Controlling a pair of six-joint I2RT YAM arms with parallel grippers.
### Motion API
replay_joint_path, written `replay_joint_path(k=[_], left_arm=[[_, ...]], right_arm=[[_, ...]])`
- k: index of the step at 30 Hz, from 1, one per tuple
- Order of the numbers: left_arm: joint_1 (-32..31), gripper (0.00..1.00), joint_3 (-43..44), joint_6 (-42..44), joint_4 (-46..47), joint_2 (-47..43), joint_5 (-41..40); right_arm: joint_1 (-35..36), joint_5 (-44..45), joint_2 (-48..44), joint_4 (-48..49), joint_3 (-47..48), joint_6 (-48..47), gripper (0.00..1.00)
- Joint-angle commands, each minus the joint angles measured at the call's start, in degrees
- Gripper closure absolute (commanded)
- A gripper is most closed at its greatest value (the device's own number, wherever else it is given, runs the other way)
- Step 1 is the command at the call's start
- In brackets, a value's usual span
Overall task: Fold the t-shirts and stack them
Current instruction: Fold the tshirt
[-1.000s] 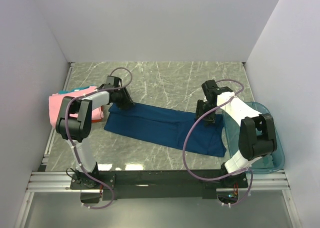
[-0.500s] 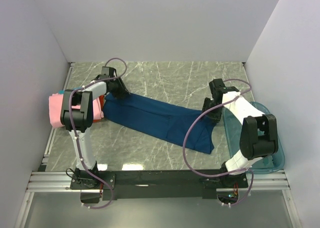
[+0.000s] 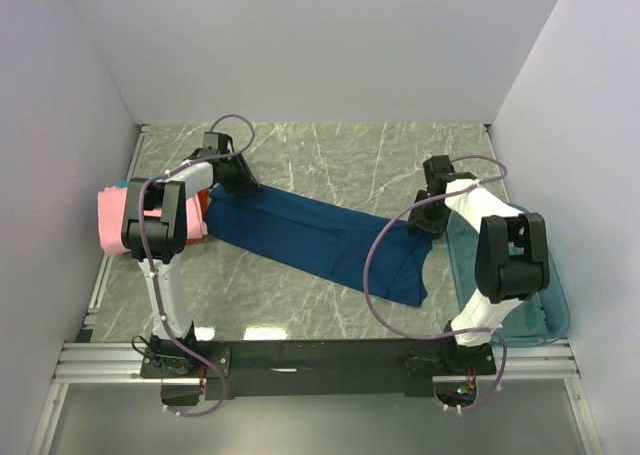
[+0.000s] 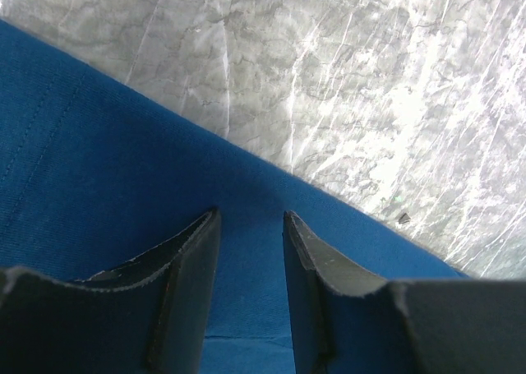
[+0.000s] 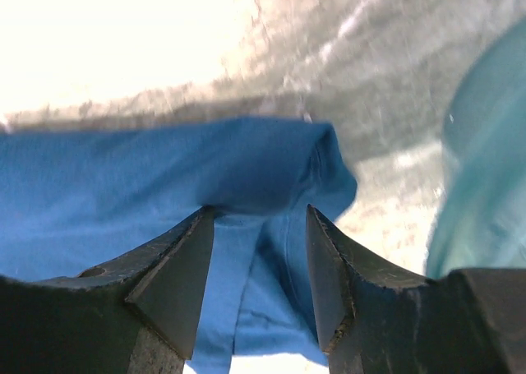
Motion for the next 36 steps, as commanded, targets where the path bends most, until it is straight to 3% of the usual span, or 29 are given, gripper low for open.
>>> replay_joint_path(k=[1, 8, 16, 31, 34, 36], left_arm=[[0.86, 0.56, -0.97, 2.48, -3.06, 2.24, -3.92], [0.86, 0.56, -0.53, 2.92, -3.50, 2.33, -3.83], [0.86, 0.56, -1.23, 2.66, -3.32, 2.42, -4.53], [1.03, 0.56, -1.23, 1.87, -2.97, 1.89, -5.06], [0.95, 0.54, -1.49, 2.04, -2.36, 1.28, -4.36], [0.86, 0.52, -1.32, 2.22, -2.18, 0.93, -3.22]], right_arm=[[-0.32, 1.75, 1.35, 3.68, 2.76, 0.67, 0.45], [-0.32, 2.37, 4.17, 5.70, 3.12, 0.76, 0.57], [-0.32, 4.73, 5.84, 2.81, 4.26, 0.59, 0.93], [-0.32, 8.08, 6.28, -2.73, 4.26, 1.11, 0.96], [-0.23, 8.08, 6.19, -2.73, 4.70, 1.20, 0.95], [-0.32, 8.17, 5.84, -3.26, 5.31, 1.12, 0.89]])
